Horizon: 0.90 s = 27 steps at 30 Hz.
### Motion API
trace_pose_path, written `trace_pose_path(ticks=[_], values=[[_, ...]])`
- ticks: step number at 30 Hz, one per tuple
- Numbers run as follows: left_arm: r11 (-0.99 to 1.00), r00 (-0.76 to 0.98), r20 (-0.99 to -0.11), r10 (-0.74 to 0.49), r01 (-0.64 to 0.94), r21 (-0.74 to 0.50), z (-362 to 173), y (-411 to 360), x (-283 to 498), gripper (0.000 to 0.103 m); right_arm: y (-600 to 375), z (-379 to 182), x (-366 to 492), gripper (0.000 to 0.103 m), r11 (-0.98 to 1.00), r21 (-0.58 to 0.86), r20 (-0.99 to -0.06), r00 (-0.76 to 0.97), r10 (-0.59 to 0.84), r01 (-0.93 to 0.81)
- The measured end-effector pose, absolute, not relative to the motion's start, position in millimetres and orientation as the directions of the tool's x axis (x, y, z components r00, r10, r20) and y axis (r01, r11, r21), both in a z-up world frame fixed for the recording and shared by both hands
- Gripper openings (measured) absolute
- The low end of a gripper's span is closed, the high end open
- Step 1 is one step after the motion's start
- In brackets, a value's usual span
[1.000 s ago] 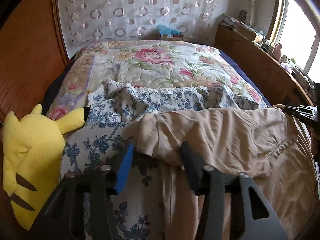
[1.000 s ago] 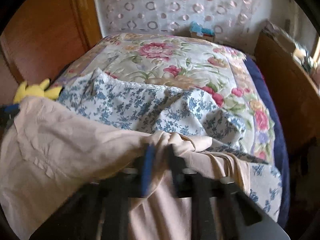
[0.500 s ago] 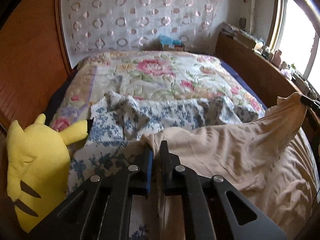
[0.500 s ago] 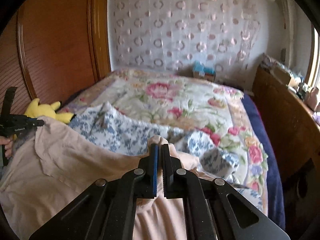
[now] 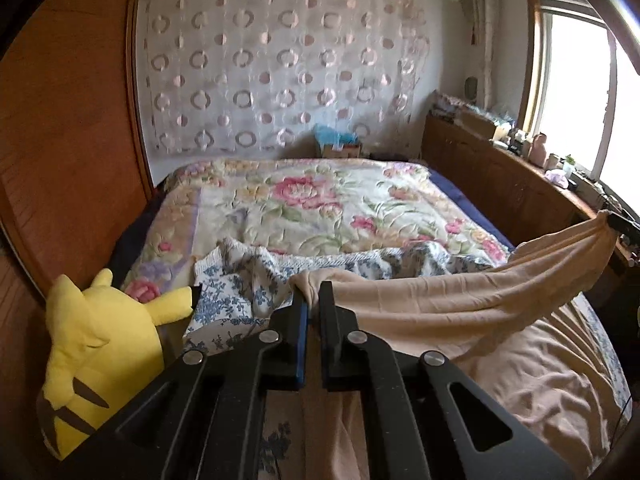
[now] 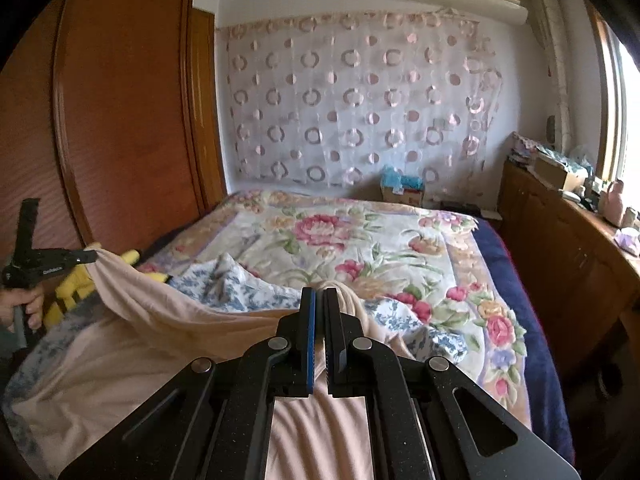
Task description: Fold small clothes
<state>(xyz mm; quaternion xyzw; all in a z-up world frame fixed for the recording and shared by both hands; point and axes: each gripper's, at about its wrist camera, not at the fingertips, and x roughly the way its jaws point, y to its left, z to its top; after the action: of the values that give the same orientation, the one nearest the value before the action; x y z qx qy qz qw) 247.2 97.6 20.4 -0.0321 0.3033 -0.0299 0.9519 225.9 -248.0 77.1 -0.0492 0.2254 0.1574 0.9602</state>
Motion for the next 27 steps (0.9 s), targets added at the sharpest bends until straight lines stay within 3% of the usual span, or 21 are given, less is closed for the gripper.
trace_pose_path(ticks=[11,23,25,27], values=[[0.991,0.845,-0.520,-0.126,0.080,-0.110,36,87,147,0.005,-275,59,92,0.003,0.935,0.019,-0.465,0.825,0.321,-0.353],[0.990,0.804,-0.583,-0.118,0.053,-0.127,-13,81,98,0.005,-287,-22,26,0.003,0.930,0.072,-0.630,0.706,0.323,-0.361],[0.991,0.796,-0.595,-0.115,0.050,-0.125,-21,78,93,0.005,-287,-34,29,0.007,0.935,0.054,-0.653,0.696,0.298,-0.350],[0.991,0.790,-0.602,-0.117,0.049,-0.128,-26,76,89,0.005,-290,-38,35,0.025,0.940,0.033,-0.655,0.703,0.277,-0.340]])
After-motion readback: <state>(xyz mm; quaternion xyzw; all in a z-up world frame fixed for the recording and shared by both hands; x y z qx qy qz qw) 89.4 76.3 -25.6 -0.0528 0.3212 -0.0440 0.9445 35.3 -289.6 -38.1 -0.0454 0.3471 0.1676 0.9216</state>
